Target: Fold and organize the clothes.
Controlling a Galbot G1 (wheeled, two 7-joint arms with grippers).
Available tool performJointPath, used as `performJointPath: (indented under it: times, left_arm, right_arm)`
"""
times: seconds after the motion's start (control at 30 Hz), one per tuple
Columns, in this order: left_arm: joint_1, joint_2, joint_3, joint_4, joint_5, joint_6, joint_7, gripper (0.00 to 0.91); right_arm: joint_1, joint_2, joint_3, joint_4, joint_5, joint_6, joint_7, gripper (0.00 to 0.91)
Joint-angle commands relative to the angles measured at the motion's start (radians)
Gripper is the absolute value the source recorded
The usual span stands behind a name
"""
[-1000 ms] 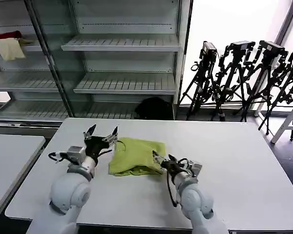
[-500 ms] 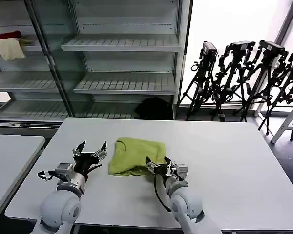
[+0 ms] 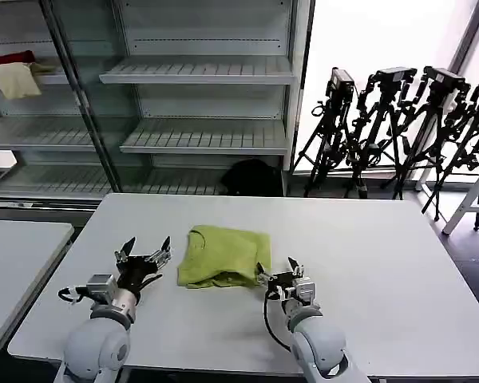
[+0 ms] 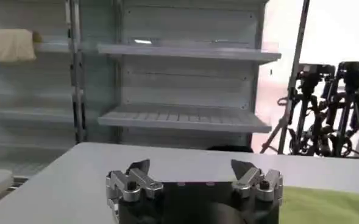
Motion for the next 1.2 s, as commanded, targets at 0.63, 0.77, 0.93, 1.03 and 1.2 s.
performJointPath:
  times: [0.63, 0.77, 0.93, 1.03, 1.2]
  left_arm:
    - [0.036, -0.015, -0.010, -0.010, 0.020, -0.018, 0.007, 0.907]
    - [0.036, -0.016, -0.010, -0.010, 0.023, -0.018, 0.007, 0.907]
    - [0.036, -0.019, -0.009, -0.010, 0.028, -0.018, 0.006, 0.907]
    - [0.040, -0.022, -0.008, -0.010, 0.031, -0.020, 0.006, 0.907]
    - [0.047, -0.024, -0.007, -0.007, 0.035, -0.025, 0.007, 0.907]
  right_arm:
    - [0.019, -0.014, -0.003, -0.026, 0.282, -0.003, -0.002, 0.000]
    - [0.019, -0.019, 0.009, -0.015, 0.310, -0.002, 0.005, 0.000]
    - [0.024, -0.022, 0.020, -0.014, 0.329, -0.002, 0.016, 0.000]
    - [0.025, -0.024, 0.032, -0.009, 0.343, 0.000, 0.024, 0.000]
    - [0.027, -0.048, 0.058, 0.011, 0.360, 0.000, 0.028, 0.000]
